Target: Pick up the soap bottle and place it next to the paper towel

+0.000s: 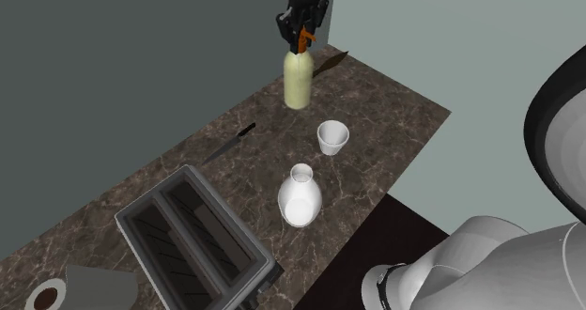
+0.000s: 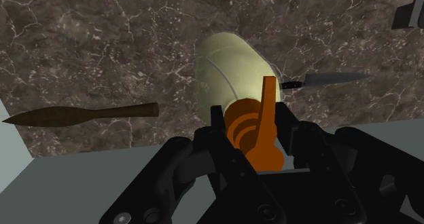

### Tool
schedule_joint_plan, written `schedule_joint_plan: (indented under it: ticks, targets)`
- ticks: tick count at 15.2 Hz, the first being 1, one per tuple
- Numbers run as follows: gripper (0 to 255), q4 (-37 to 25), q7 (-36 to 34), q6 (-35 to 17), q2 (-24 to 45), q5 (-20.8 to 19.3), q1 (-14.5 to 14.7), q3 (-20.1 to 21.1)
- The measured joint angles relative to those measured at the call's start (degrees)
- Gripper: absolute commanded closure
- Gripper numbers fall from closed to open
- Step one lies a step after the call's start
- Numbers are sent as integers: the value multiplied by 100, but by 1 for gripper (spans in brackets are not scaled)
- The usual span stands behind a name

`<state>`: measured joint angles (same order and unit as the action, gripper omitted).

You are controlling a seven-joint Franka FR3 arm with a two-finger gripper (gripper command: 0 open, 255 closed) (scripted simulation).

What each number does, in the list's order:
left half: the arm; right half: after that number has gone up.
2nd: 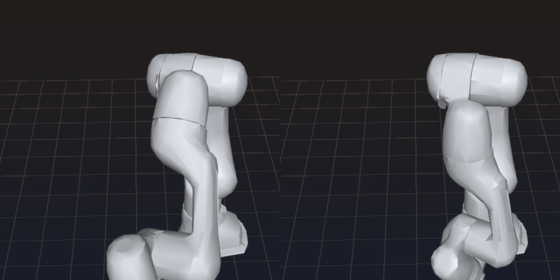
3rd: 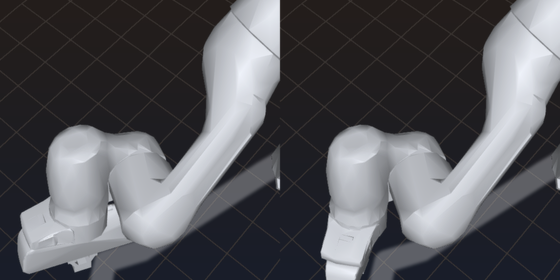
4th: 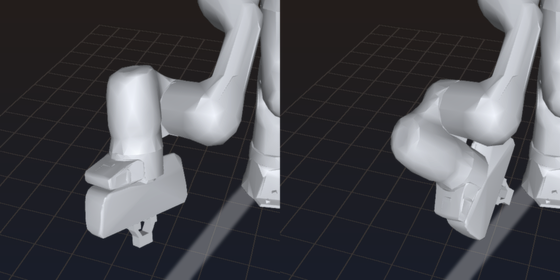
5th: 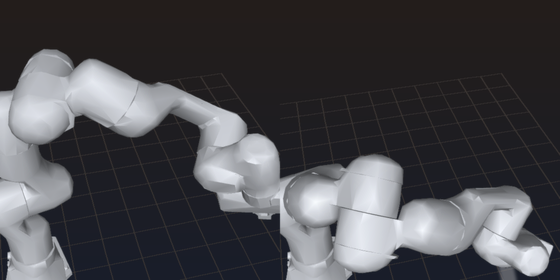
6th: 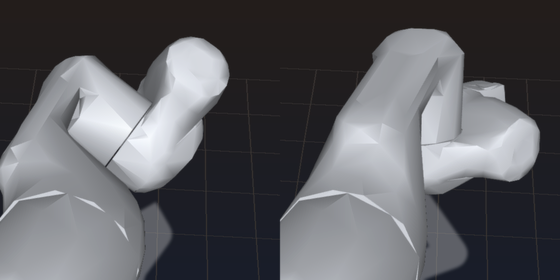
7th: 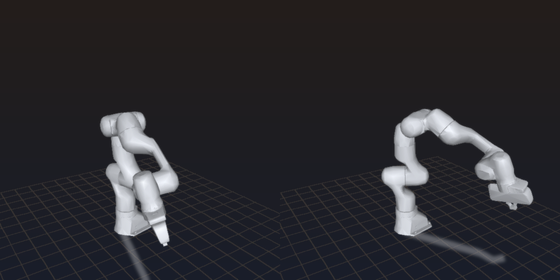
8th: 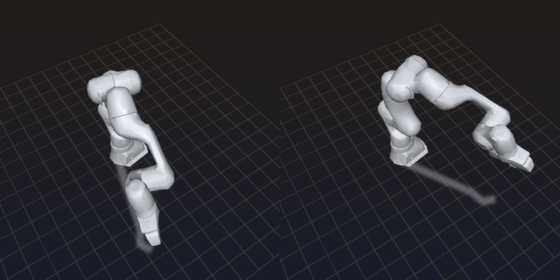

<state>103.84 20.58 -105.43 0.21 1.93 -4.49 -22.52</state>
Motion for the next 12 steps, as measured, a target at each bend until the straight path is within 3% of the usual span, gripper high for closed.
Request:
schedule_joint_plan:
  ticks: [12]
  targets:
    - [255,-1012,-7,949,68,21,-12,-11]
